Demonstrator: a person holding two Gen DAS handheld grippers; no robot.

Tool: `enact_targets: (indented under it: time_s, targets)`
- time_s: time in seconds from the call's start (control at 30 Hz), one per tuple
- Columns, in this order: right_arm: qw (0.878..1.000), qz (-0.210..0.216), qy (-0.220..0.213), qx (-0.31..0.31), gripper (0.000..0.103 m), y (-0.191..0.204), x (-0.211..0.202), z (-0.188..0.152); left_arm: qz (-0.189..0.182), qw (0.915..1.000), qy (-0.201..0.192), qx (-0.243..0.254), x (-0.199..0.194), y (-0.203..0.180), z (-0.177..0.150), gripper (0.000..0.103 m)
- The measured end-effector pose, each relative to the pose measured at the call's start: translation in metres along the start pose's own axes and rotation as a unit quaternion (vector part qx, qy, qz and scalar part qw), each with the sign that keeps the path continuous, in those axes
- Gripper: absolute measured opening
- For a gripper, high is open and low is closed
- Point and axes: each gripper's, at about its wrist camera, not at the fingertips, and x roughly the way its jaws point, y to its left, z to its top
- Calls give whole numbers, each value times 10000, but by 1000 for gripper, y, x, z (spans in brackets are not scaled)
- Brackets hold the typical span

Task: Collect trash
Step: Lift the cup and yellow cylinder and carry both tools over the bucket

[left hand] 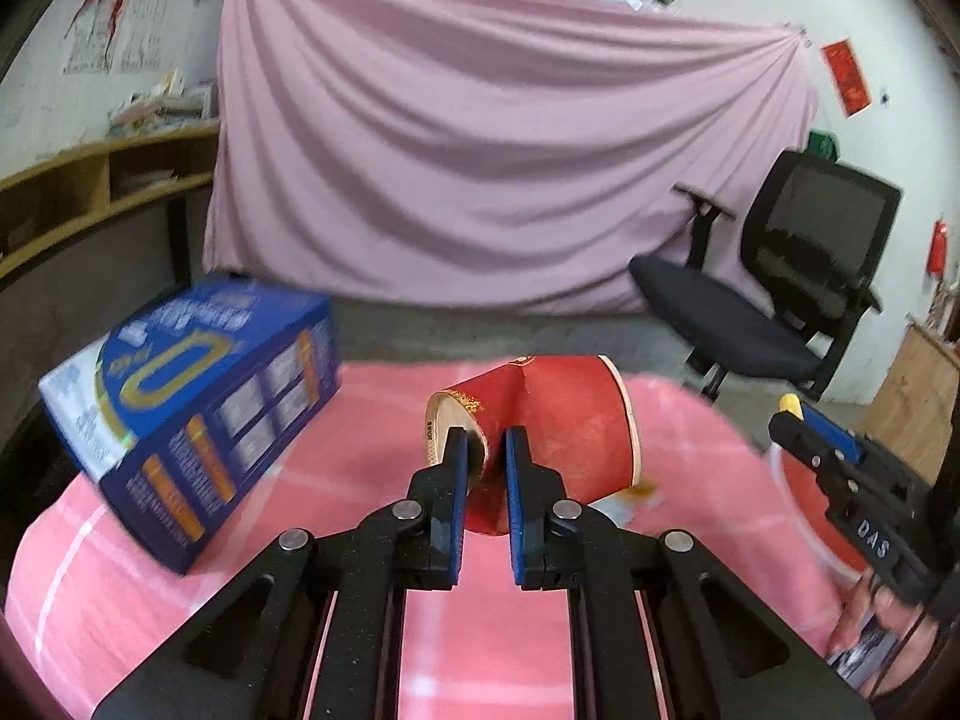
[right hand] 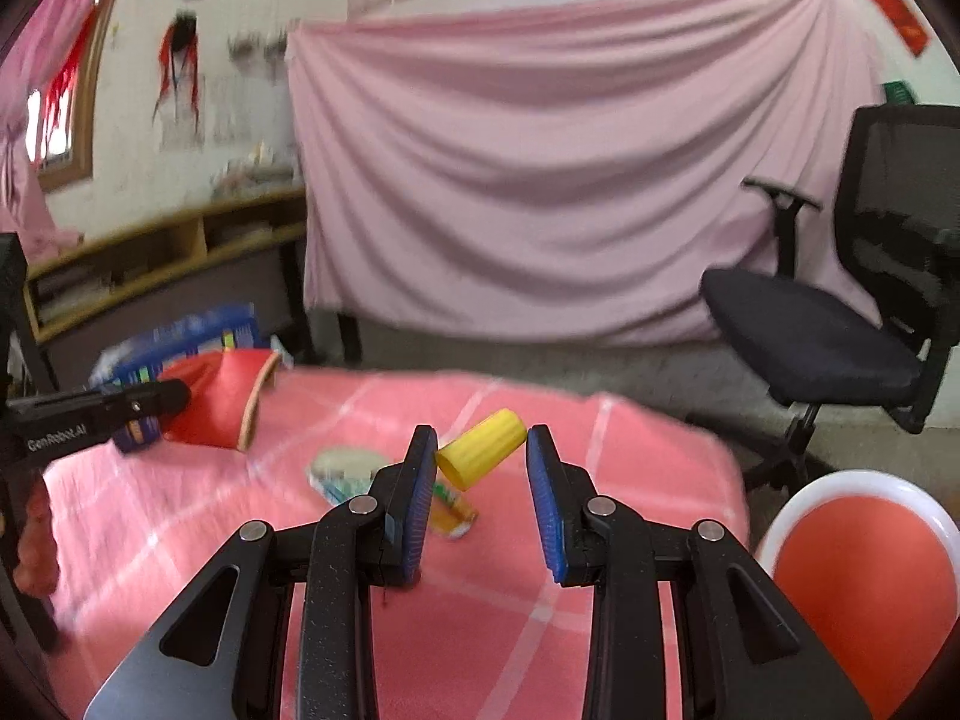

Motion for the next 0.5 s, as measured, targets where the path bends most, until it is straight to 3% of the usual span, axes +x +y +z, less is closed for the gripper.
enact_targets:
  time_s: [0.27, 0.5]
  targets:
    - [9887, -675, -1339, 68, 28, -27, -65, 15, -715, 9915, -960, 517, -19, -84, 30, 9]
    - [9712, -1493, -1816, 397, 28, -71, -106, 15, -1455, 9767, -1146, 1087, -12, -168, 40, 9]
